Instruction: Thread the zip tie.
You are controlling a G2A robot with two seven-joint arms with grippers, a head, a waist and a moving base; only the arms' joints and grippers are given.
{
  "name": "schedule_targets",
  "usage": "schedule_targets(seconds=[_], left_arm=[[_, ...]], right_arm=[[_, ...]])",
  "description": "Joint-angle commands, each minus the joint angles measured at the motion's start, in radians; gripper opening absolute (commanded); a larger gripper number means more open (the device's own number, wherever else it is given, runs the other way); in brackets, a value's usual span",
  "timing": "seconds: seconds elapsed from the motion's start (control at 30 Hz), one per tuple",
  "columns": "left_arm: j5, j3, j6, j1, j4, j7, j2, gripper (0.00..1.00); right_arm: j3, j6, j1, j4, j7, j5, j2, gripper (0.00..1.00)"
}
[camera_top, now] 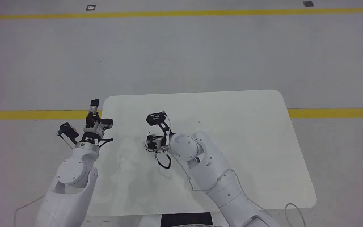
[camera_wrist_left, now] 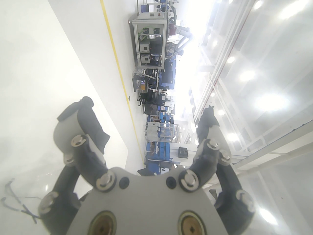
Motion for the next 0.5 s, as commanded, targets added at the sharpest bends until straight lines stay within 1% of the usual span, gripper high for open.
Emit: schedule_targets(seconds=[0.0, 0.03, 0.13, 0.3, 0.33, 0.37, 0.47], left_arm=[[0.000, 0.000, 0.000, 0.000, 0.000, 0.000, 0.000, 1.00], [0.000, 0.000, 0.000, 0.000, 0.000, 0.000, 0.000, 1.00], [0.000, 0.000, 0.000, 0.000, 0.000, 0.000, 0.000, 1.00], [0.000, 0.000, 0.000, 0.000, 0.000, 0.000, 0.000, 1.00], [0.000, 0.000, 0.000, 0.000, 0.000, 0.000, 0.000, 1.00], [0.000, 0.000, 0.000, 0.000, 0.000, 0.000, 0.000, 1.00], [0.000, 0.000, 0.000, 0.000, 0.000, 0.000, 0.000, 1.00]], right_arm=[[-0.001, -0.046, 0.004, 0.005, 0.012, 0.010, 0.005, 0.00], [-0.002, -0.077, 0.006, 0.007, 0.019, 0.018, 0.009, 0.00], [0.001, -0.131, 0.001, 0.007, 0.024, 0.045, 0.018, 0.00], [0.001, -0.195, 0.002, 0.009, 0.037, 0.092, 0.031, 0.00], [0.000, -0.203, 0.003, 0.010, 0.039, 0.101, 0.033, 0.00], [-0.019, -0.203, 0.000, 0.000, 0.039, 0.112, 0.032, 0.00], [-0.046, -0.191, -0.005, -0.012, 0.036, 0.127, 0.032, 0.00]])
